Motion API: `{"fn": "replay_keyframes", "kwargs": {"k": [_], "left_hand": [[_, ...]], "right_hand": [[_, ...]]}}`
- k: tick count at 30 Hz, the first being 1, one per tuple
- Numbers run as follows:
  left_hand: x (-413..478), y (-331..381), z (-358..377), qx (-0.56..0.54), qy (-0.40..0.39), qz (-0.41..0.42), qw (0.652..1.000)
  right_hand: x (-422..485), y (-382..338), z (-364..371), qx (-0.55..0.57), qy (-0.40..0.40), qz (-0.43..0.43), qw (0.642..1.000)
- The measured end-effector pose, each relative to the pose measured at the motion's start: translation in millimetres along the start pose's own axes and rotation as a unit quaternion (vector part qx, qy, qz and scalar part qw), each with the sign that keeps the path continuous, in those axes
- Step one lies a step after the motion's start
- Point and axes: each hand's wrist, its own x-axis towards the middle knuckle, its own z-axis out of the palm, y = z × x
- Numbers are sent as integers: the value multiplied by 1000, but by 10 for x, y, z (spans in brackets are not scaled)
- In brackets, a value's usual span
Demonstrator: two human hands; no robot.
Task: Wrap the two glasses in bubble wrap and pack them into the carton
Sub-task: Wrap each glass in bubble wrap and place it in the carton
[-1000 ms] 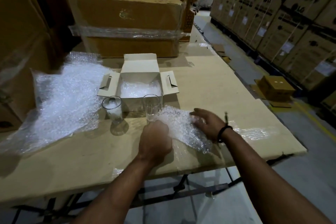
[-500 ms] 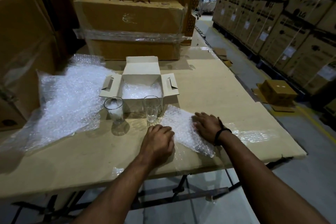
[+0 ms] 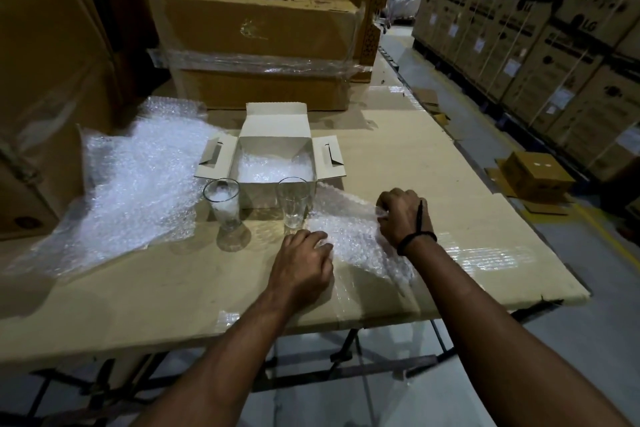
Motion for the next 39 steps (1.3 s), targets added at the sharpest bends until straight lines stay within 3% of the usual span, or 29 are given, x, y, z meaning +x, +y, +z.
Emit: {"fn": "replay_keyframes", "kwargs": {"k": [3,7,10,15,19,21,27,30,33,35,39], "left_hand": [[-14,44,-46,-42,51,7,998],[-12,32,-48,-23,75,7,997],[0,5,7,23,30,2,999],[7,-28,52,34,10,3,999],[-5,-44,42,7,10,1,1000],[-6,-41,28,-26,18,-9,999],[-110,-239,-159,-164,151,-161,962],[-277,-537,-304,-228,234,-311,892],[-399,-877,-427,-215,279,-416,838],[-408,-1022,-498,-206,264,-443,832],[-321,-1246,-594,-205,159,-436,862]], "right_hand": [[-196,1,6,-6,10,-140,990],[-369,-22,4,-39,-134,-227,964],[-391,-42,-35,-11,-219,-184,958],[-203,-155,-120,49,-174,-65,981],[-92,-308,31,15,-271,-34,962],[-55,-337,94,40,-283,-2,958],[-73,-315,-3,113,-248,16,962],[-142,-331,-65,169,-239,-29,956],[-246,-528,-44,242,-219,-70,943],[-287,-707,8,281,-194,-85,936],[-323,-1073,116,326,-168,-77,927]]}}
